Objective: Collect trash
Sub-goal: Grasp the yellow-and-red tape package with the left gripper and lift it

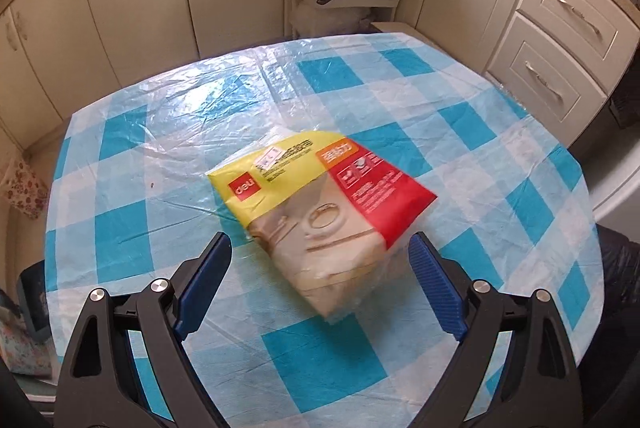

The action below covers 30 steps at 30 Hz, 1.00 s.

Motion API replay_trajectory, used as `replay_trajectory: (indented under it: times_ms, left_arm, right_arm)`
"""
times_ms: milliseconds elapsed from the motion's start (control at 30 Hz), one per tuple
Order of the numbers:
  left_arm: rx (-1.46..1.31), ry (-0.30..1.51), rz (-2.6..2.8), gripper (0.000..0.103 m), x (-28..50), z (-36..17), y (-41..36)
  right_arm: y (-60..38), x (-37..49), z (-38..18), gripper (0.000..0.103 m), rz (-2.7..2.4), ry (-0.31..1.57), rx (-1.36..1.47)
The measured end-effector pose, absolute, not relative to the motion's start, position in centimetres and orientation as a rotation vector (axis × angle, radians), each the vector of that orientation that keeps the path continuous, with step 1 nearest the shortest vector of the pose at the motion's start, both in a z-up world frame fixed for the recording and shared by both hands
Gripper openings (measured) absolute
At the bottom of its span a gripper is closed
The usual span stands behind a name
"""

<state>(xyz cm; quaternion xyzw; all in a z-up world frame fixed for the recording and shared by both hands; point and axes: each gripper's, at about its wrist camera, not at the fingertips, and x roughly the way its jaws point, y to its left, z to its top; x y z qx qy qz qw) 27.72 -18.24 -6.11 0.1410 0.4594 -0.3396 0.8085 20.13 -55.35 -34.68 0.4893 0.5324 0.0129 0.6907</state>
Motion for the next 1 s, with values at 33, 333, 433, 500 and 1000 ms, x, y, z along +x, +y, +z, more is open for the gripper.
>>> replay_trajectory:
  times_ms: [33,333,433,500,1000]
  left_arm:
    - [0.272,1.013,-0.742,0.089,28.0,-6.3,-18.3]
    - [0.186,1.062,-0.671,0.070,29.1,-8.8,-20.1]
    - [0.082,1.108,-0.693,0.007,30.0,-8.9,-20.0]
    - [0.051,1.104,-0.678,0.000,30.1,-8.9,-19.7]
    - [0.078,0.996,-0.534,0.095,35.1,-6.6,-21.5]
  right_arm:
    - [-55.6,19.8,-34.2,0.001,0.019,1.174,1.093]
    - [-58.2,14.4,-30.1,0.001,-0.116,1.067,1.150]
    - [-59.6,11.5,-29.5,0.001,-0.154,1.047,1.157]
    - [-60.0,9.8,-28.9,0.001,-0.173,1.028,1.165]
    - [-63.2,0.1,-24.6,0.001,-0.234,0.875,1.182]
